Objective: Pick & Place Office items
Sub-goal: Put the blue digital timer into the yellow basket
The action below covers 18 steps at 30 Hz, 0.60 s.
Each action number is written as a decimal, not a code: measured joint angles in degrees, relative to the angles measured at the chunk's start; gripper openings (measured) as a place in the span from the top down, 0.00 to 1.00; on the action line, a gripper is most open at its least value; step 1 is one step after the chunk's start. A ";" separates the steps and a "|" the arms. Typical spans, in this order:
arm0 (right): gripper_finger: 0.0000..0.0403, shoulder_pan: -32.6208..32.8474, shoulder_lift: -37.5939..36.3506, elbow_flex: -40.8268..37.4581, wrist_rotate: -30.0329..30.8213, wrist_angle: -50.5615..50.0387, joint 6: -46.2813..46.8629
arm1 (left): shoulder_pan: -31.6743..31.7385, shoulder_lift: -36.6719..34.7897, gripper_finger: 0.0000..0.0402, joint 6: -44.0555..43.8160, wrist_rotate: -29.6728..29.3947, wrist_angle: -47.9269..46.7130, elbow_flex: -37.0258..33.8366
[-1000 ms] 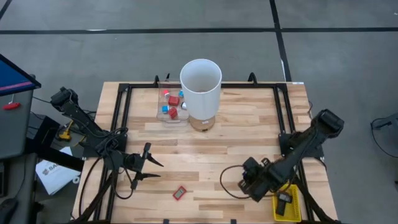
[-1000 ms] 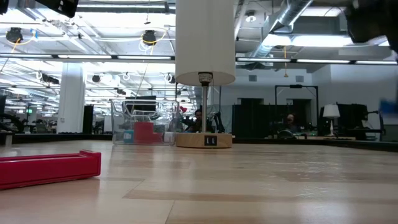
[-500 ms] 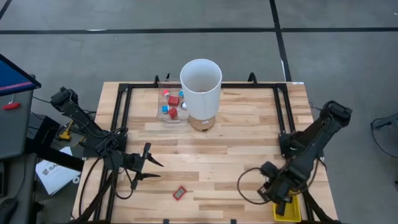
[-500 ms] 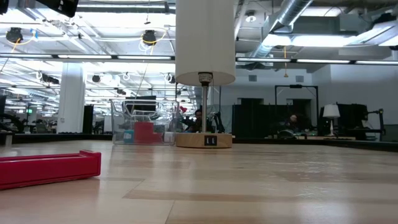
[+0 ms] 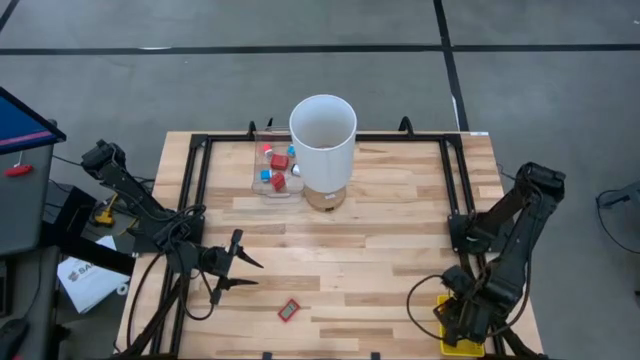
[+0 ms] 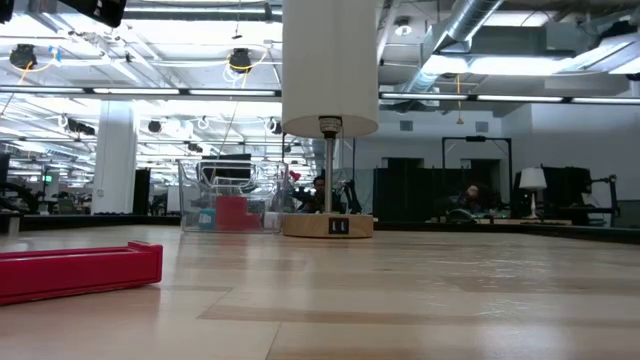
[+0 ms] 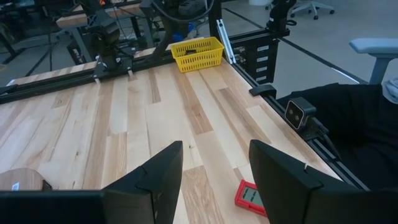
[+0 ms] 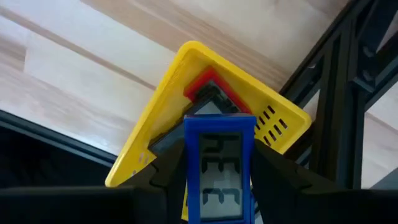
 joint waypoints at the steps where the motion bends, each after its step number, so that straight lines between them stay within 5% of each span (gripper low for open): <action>1: 0.66 0.21 0.03 -0.08 0.04 -0.01 0.36 | 0.00 0.00 0.55 0.03 -0.01 0.02 0.00; 9: 0.63 0.92 3.66 -0.06 -1.57 0.51 0.81 | 0.00 0.01 0.55 0.07 -0.02 0.05 0.00; 18: 0.48 0.92 3.72 -0.04 -1.53 0.05 1.44 | 0.02 -0.01 0.55 0.07 -0.01 0.05 0.00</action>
